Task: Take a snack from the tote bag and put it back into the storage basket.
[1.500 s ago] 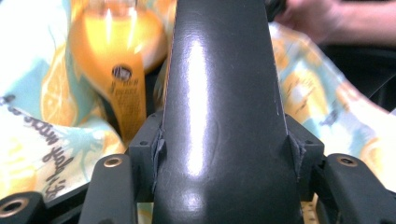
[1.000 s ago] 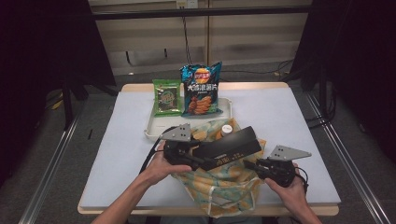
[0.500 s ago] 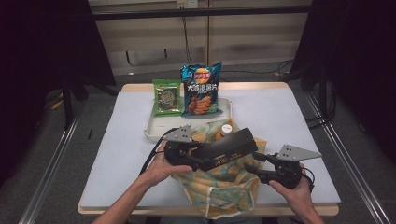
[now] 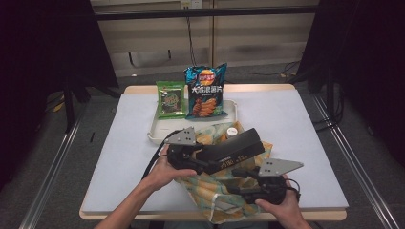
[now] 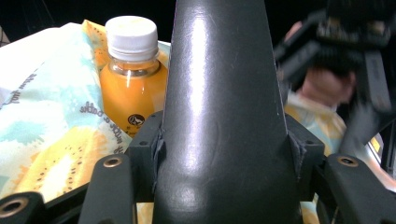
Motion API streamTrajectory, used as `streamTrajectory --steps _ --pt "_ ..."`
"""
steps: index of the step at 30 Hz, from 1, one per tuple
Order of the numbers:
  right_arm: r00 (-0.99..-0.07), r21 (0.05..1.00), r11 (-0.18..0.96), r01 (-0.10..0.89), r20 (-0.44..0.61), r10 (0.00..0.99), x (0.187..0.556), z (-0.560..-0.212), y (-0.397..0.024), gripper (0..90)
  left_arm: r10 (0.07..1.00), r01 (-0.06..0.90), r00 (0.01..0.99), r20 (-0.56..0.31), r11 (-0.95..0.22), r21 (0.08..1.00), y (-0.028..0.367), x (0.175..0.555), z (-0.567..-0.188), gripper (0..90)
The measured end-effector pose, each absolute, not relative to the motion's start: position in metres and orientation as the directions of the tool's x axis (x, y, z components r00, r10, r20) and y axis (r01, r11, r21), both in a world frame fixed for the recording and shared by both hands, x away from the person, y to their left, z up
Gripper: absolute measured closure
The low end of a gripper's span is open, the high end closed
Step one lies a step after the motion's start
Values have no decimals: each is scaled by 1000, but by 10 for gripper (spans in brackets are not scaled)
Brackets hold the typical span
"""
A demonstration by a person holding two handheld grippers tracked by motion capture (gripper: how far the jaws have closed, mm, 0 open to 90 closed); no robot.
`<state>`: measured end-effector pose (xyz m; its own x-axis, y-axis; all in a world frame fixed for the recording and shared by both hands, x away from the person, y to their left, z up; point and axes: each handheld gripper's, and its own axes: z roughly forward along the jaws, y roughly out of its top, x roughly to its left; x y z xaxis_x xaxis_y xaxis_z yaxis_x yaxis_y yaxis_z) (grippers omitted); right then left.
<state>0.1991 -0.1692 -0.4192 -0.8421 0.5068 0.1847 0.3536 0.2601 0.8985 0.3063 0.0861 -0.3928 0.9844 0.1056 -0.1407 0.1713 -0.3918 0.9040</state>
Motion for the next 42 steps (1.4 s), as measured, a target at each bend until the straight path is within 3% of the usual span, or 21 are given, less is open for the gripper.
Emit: streamTrajectory --steps 6,11,12,14,16,19,28,42 --pt "-876 875 320 365 205 437 207 -439 -143 421 115 182 982 -148 -390 903 82 307 -393 430" --pt "-891 865 354 356 199 408 207 -448 -134 512 122 190 980 -155 -379 906 81 308 -390 430" --pt "-894 858 374 353 191 405 206 -450 -131 608 117 192 980 -159 -373 908 80 308 -389 430" --pt "-892 854 378 359 194 408 207 -452 -130 685 118 194 980 -161 -375 907 79 307 -389 430" --pt "-893 852 386 353 183 412 208 -454 -131 843 116 191 980 -158 -375 907 78 307 -388 430" --pt "-888 843 401 357 173 426 207 -457 -130 898 117 192 980 -160 -361 912 79 307 -384 430" --pt "-884 805 459 375 162 438 211 -471 -126 900 94 191 981 -170 -320 928 81 304 -370 430" --pt "-850 819 416 396 157 502 211 -463 -154 888 141 191 979 -149 -355 915 118 306 -362 430"
